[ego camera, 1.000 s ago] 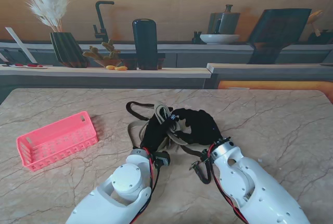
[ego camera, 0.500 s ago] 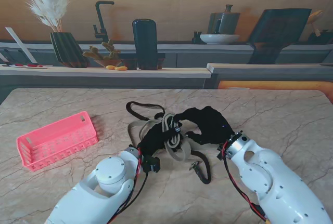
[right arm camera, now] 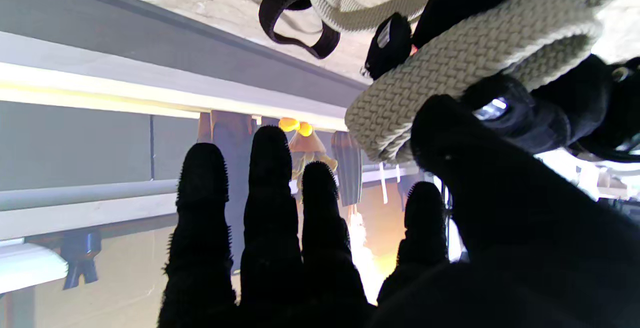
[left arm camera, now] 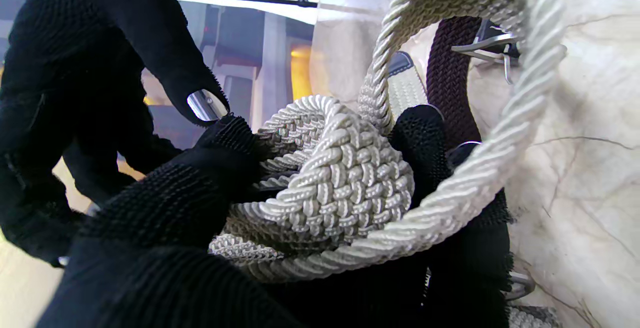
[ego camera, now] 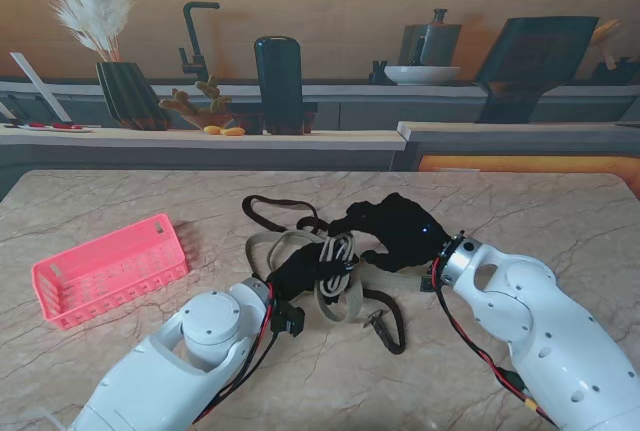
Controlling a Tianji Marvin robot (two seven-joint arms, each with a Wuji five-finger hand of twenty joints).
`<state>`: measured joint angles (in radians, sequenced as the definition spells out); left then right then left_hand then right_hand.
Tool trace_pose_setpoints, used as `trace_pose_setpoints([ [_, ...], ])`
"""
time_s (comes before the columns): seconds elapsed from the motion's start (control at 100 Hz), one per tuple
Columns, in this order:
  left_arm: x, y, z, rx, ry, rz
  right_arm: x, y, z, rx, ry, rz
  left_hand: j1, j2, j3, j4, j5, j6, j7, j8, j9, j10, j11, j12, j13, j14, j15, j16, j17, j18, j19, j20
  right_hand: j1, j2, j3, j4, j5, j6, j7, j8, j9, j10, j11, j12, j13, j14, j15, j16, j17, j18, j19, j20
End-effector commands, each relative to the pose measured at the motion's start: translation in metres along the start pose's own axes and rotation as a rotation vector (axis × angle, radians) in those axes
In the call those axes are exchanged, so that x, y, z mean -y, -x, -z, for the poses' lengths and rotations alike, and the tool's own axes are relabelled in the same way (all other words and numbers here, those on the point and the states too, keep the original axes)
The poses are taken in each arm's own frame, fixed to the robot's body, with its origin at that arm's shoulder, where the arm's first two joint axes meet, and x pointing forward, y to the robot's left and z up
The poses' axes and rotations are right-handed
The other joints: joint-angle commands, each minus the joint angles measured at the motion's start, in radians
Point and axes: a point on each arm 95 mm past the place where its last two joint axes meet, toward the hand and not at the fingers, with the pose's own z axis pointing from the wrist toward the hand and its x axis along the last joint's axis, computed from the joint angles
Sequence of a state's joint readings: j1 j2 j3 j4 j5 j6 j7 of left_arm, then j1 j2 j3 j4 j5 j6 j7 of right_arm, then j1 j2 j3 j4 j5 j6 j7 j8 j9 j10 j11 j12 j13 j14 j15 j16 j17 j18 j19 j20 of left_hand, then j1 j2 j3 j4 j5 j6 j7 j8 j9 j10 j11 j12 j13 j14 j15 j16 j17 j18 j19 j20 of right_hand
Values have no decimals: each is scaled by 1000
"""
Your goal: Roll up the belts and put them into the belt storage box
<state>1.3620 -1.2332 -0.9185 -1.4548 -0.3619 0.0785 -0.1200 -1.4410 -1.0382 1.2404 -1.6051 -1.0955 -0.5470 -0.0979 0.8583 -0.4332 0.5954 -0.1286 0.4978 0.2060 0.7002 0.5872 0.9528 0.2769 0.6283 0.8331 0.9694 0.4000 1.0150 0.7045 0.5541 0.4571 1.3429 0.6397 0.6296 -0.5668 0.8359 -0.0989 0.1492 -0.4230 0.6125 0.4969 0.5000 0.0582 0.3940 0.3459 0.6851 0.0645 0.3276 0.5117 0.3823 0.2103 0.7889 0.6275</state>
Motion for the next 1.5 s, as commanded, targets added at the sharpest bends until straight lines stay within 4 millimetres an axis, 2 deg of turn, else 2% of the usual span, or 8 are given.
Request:
trace_pose_setpoints([
  [0.0,-3,-1,0,3,13,-17,-2,-2,-3,-34,-28,28,92,49,206,59,59,-60,64,5,37,-19,79,27,64,-72,75,25,17,20,62,25,-32,-35,-7,29,-30,20,-2,-14,-34,-3,-22,-12,-24,-4,-18,-8,-14,-10,-23,29],
  [0.59,-6,-2,0,1,44,-117,11,-2,-25,-117,-143,75,74,46,221,59,49,-54,62,-3,31,-21,85,27,66,-77,82,12,22,13,65,21,-34,-39,23,22,252,269,-27,3,121,-23,29,21,79,-53,129,95,9,-17,-14,51],
  [0.73,-6,-2,0,-1,48,-117,15,-3,-28,-128,-141,74,74,44,220,59,50,-55,62,-2,31,-20,84,28,66,-76,81,10,20,14,64,20,-12,-14,12,1,416,216,31,28,235,-34,80,40,119,-65,197,132,26,-13,0,52],
  [0.8,-6,-2,0,-2,47,-117,18,-3,-30,-134,-135,61,74,44,219,58,50,-55,62,-1,31,-20,83,28,66,-74,81,10,22,15,64,20,43,-16,-48,-64,460,155,181,-76,322,-46,106,56,149,-70,233,152,33,-5,16,43],
  [0.95,-6,-3,1,-1,41,-118,22,-5,-35,-160,-118,54,69,45,206,51,46,-55,59,-3,27,-19,81,27,65,-76,80,8,20,14,64,19,75,-18,-68,-75,606,45,354,-147,505,-72,153,94,212,-76,306,191,51,10,36,43],
  [1.04,-5,-3,1,-5,25,-112,24,-5,-37,-176,-103,55,59,79,94,51,32,-58,29,-23,-4,-15,85,-24,45,-68,60,2,5,10,48,13,76,-51,-23,-88,705,33,412,-210,613,-89,140,91,256,-77,350,208,65,21,55,39],
  [1.19,-4,-3,2,-33,-20,-102,24,-4,-36,-162,-80,74,-98,177,-163,116,9,-54,-112,-41,-90,-27,16,-149,-30,-78,-31,0,-57,-9,-32,-11,54,-104,60,-113,751,58,442,-259,663,-93,133,80,278,-72,371,211,74,26,73,27],
  [1.49,-2,-4,3,-102,-128,-80,21,2,-34,-28,31,65,-171,96,-414,98,-66,-90,-282,-139,-233,-66,-213,-312,-274,-73,-358,-68,-258,-32,-274,-96,86,-50,68,-107,731,145,444,-224,630,-14,245,118,269,-30,484,268,75,42,109,15],
])
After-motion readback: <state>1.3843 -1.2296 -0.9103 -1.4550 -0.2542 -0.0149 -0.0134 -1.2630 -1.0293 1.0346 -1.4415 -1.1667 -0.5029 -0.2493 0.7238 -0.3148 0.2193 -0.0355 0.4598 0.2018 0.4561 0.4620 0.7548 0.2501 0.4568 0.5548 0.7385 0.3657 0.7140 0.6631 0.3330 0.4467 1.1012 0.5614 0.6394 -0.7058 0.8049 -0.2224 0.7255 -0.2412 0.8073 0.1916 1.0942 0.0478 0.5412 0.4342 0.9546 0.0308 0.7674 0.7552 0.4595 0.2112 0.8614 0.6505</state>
